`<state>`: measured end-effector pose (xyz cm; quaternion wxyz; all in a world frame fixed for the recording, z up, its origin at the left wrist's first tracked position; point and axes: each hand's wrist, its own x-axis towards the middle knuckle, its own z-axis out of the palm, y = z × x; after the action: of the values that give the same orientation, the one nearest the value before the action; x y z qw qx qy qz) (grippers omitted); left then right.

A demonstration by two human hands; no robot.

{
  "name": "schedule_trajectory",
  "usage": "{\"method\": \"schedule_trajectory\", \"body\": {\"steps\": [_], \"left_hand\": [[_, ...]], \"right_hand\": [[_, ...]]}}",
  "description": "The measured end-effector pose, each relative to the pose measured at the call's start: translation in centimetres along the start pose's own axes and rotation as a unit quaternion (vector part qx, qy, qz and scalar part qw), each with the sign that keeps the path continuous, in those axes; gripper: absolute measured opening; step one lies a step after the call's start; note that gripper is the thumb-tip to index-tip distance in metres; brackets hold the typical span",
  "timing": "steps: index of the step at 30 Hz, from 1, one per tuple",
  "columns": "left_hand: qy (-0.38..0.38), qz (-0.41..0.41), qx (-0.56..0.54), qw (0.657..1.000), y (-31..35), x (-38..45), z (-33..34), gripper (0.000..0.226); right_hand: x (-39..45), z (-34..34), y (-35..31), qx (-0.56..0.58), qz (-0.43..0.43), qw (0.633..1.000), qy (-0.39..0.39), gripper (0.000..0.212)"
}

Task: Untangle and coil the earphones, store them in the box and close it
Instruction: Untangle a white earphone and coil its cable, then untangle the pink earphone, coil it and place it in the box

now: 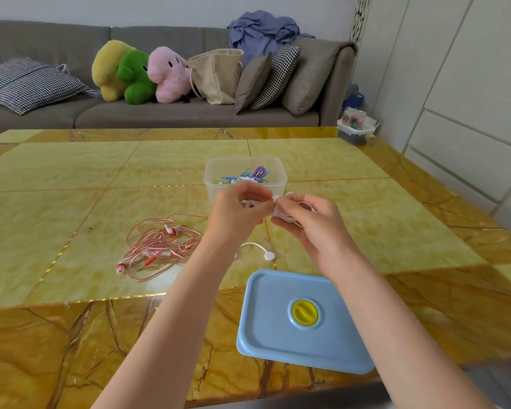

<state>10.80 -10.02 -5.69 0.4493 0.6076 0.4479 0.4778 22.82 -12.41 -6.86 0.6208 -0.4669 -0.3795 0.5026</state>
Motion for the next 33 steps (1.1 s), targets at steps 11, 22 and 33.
{"method": "schedule_trajectory", "body": {"steps": [11,22,33], "left_hand": [[-0.013,-0.092,-0.034,0.995,-0.2,0.4,-1.9,0.011],[0.107,-0.043,0.112,0.987,-1.7,2.4,-7.3,0.029],[0.042,-0.027,0.240,0.970,-3.1,2.9,-9.4,0.027]], "right_hand": [[0.2,0.2,0.1,0.074,0.030,0.997,0.016,0.015],[11.4,5.7,-3.1,0.088,-0.012,0.994,0.069,0.019],[12.4,6.6,-0.5,-0.614,-0.169,0.769,0.050,0.019]]}}
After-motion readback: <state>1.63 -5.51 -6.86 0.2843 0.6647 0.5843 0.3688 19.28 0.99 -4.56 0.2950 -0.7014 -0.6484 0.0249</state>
